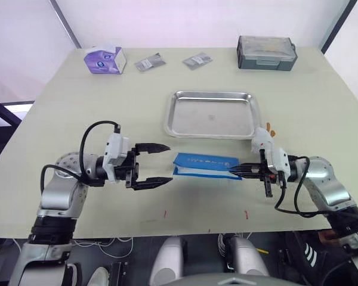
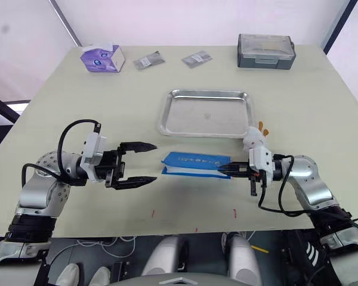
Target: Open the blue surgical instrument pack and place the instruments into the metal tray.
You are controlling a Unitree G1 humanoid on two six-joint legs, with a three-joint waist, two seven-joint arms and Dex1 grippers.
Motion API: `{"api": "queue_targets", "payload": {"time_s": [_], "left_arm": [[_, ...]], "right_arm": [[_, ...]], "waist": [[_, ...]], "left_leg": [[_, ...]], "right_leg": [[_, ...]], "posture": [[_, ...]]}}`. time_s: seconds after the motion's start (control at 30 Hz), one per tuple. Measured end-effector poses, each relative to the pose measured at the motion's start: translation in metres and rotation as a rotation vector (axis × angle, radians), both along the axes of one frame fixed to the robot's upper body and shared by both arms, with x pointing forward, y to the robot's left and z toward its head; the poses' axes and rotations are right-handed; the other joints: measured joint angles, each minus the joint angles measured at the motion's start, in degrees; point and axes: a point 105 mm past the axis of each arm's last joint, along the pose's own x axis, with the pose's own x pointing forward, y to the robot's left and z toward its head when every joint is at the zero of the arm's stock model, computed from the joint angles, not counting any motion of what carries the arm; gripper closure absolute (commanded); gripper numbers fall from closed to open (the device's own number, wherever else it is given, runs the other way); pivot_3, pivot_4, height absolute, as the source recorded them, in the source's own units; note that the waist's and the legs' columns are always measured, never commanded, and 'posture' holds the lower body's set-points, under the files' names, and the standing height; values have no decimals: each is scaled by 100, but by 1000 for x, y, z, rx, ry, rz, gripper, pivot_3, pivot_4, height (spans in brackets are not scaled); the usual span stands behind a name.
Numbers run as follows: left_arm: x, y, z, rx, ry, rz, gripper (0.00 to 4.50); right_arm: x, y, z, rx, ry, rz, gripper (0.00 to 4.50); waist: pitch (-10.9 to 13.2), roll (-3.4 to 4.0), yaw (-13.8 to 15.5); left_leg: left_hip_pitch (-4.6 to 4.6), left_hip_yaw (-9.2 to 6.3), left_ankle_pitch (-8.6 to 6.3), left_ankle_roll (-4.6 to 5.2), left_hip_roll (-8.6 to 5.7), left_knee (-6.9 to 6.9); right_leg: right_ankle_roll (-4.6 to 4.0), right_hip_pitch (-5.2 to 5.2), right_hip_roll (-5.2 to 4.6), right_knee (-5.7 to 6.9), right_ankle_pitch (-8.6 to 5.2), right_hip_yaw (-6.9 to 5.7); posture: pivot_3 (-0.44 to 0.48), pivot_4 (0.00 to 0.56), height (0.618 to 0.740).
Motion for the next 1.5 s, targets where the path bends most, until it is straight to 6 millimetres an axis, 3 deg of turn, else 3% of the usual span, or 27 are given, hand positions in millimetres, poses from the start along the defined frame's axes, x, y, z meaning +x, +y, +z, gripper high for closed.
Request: {"api": "queue_targets", "payload": {"time_s": [0.43,0.57,0.93,1.03,1.13,1.33,1.5], "left_arm": [[21,8,-19,-45,21,81,0],[40,2,-18,-47,-20,84,0],[52,-25,-40,-63,30,-19,0],[55,-29,-39,-78,39,-35,834],[55,-31,-38,-88,43,-44,2210],[55,-31,-38,-110,62,-48,4445],[52,-31,-39,-115,66,-54,4445]], "right_arm": [[34,-3,22,18,46,-24,4424],[41,0,24,-2,5,-20,4424],[45,0,24,-13,-30,-17,4424],[45,0,24,-13,-36,-20,4500],[45,1,24,-18,-43,-18,4500],[46,0,24,-27,-47,-20,4500],[46,0,24,-29,-32,-18,4500]], "waist": [[0,0,-3],[-1,0,-16],[-1,-1,-82],[-1,-1,-83],[-1,-1,-93],[-1,-1,-96],[-1,-1,-96]], "left_leg": [[-1,2,2,-4,0,0],[-1,2,8,-15,-1,2],[-1,2,12,-21,-1,1],[-2,1,12,-20,-1,2],[-2,1,12,-21,-1,2],[-2,0,12,-20,-1,1],[-3,0,12,-20,-1,1]], "right_leg": [[0,-1,1,2,0,-1],[1,-1,1,3,1,-2],[1,0,1,4,1,-4],[1,0,1,3,1,-4],[1,0,1,3,1,-4],[1,0,0,3,1,-4],[1,0,0,3,1,-5]], "posture": [[0,150,727],[0,150,727],[0,150,727],[0,150,727],[0,150,727],[0,150,727],[0,150,727]]}}
